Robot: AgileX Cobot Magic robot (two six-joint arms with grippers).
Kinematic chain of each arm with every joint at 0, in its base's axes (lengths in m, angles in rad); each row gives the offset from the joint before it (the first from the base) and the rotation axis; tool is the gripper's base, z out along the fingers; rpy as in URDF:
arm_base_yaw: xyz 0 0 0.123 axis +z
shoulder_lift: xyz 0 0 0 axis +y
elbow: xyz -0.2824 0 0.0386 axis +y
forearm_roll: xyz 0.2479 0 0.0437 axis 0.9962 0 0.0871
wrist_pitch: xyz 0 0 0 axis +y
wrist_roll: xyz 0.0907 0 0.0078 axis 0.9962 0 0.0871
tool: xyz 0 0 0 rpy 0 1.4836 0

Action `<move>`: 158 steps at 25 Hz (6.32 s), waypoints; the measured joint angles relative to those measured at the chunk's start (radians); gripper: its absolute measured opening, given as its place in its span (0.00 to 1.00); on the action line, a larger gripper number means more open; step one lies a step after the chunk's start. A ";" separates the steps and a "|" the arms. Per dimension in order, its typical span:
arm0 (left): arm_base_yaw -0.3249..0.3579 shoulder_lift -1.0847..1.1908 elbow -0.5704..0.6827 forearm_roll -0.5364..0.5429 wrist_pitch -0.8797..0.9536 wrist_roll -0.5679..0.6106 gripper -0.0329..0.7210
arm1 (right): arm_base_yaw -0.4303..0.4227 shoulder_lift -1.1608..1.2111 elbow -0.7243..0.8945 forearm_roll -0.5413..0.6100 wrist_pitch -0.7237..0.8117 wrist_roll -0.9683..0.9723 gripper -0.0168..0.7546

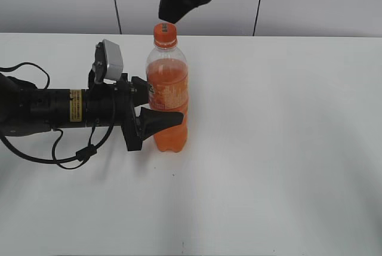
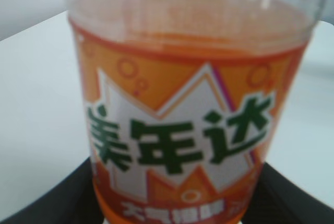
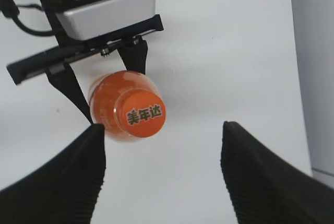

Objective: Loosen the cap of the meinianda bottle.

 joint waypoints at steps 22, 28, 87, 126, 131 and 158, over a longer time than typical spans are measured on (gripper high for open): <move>0.000 0.000 0.000 0.000 0.000 0.000 0.61 | 0.000 0.051 0.000 0.023 0.000 1.149 0.69; 0.000 0.000 0.000 0.000 0.000 0.000 0.61 | 0.000 0.063 0.000 0.026 0.000 1.150 0.69; 0.000 0.000 -0.003 0.003 0.011 0.005 0.61 | 0.002 0.017 -0.011 0.045 -0.005 0.012 0.37; 0.000 0.000 -0.002 -0.004 0.011 0.005 0.61 | -0.615 -0.136 0.095 -0.017 -0.007 0.921 0.37; 0.000 0.000 -0.002 -0.004 0.011 0.005 0.61 | -0.687 -0.136 0.235 -0.016 -0.009 0.915 0.37; 0.000 -0.004 -0.002 -0.018 0.028 0.005 0.60 | -0.699 0.015 1.003 0.131 -0.814 0.839 0.37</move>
